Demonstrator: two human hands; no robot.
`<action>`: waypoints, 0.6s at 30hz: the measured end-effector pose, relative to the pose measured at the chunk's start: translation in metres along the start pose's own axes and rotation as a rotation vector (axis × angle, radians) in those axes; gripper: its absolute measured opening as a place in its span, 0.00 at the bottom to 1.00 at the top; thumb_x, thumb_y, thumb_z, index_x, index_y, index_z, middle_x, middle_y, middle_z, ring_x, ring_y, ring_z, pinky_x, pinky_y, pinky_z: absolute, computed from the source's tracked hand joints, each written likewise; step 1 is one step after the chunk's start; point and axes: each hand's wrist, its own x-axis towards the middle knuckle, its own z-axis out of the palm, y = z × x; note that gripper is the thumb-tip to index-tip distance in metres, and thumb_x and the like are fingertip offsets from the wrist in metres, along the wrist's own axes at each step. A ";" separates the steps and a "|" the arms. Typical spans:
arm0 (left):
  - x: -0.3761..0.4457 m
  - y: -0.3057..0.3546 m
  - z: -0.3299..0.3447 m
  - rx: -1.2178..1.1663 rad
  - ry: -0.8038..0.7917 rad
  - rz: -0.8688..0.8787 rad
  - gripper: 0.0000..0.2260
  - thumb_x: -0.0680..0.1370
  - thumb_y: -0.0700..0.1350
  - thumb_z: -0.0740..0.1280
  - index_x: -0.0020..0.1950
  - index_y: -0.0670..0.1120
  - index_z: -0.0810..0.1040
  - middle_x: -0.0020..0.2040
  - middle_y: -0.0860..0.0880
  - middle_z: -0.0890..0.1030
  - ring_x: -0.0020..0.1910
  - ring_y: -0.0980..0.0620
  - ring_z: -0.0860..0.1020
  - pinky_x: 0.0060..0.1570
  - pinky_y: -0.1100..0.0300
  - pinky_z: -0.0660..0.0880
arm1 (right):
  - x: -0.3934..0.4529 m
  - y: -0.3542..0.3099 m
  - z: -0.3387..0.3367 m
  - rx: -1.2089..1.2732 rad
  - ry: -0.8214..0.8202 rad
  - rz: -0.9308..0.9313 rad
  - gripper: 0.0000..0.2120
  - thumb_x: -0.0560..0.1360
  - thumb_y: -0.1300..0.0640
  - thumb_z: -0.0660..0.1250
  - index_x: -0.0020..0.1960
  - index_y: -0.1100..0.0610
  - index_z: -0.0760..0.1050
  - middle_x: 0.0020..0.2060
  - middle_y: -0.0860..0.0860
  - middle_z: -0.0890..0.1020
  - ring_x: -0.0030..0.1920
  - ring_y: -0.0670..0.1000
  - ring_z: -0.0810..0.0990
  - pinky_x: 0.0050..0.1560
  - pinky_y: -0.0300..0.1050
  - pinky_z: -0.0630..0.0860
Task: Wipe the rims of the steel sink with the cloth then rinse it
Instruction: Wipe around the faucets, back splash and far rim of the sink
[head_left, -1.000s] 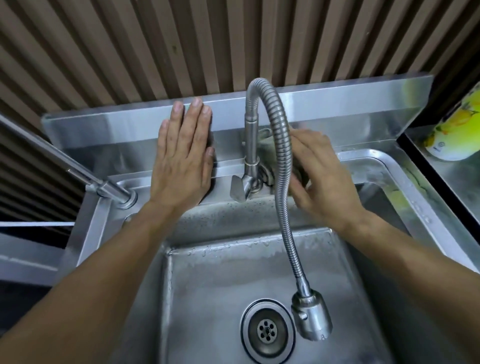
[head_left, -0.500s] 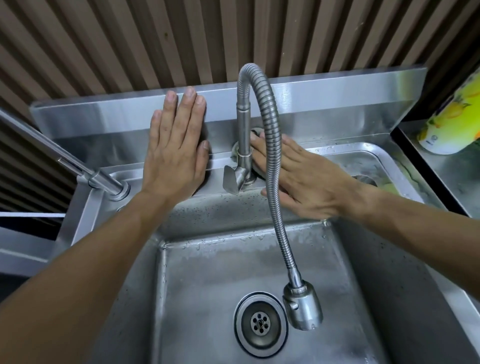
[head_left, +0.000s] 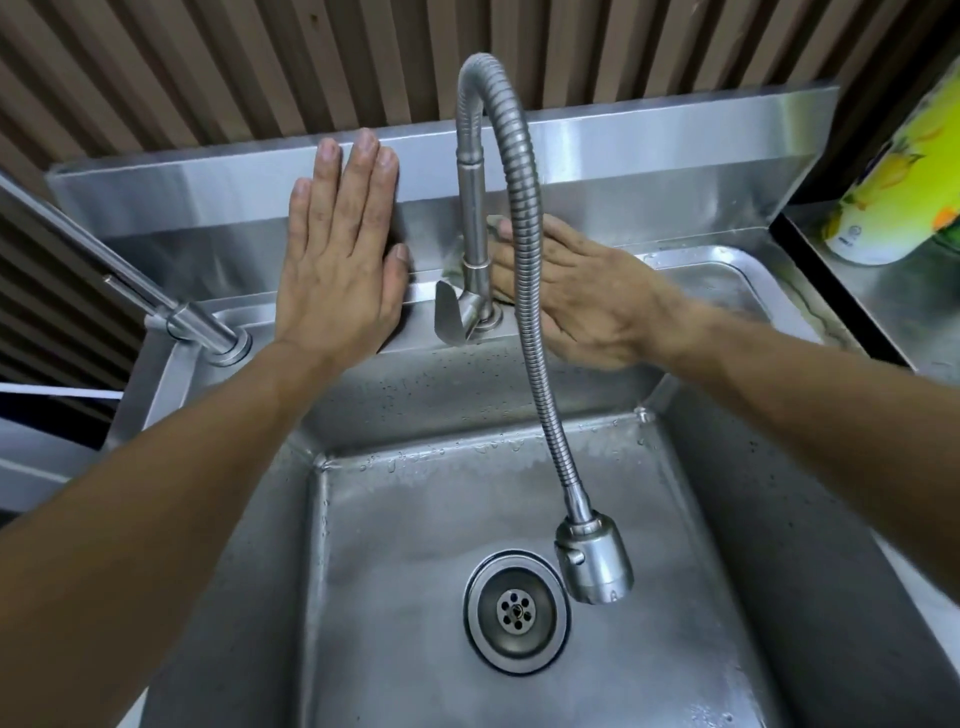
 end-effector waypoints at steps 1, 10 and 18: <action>0.000 0.000 -0.001 -0.018 -0.004 -0.011 0.31 0.85 0.46 0.57 0.84 0.42 0.47 0.84 0.41 0.49 0.83 0.39 0.47 0.81 0.46 0.40 | -0.011 -0.005 0.000 -0.015 -0.023 0.091 0.29 0.86 0.47 0.47 0.85 0.51 0.45 0.84 0.49 0.47 0.84 0.51 0.42 0.83 0.53 0.38; -0.001 0.005 -0.004 -0.008 -0.024 -0.030 0.31 0.85 0.48 0.57 0.84 0.42 0.46 0.84 0.40 0.49 0.83 0.38 0.46 0.81 0.45 0.40 | 0.002 -0.063 0.006 0.142 -0.029 0.359 0.29 0.86 0.49 0.43 0.83 0.56 0.38 0.83 0.51 0.39 0.83 0.54 0.37 0.83 0.55 0.40; -0.003 0.000 0.001 -0.041 -0.004 -0.002 0.30 0.86 0.47 0.54 0.84 0.42 0.44 0.84 0.39 0.49 0.83 0.37 0.47 0.81 0.45 0.39 | -0.031 -0.042 0.003 0.167 -0.008 0.696 0.32 0.81 0.48 0.41 0.84 0.52 0.41 0.83 0.48 0.41 0.83 0.51 0.38 0.82 0.50 0.36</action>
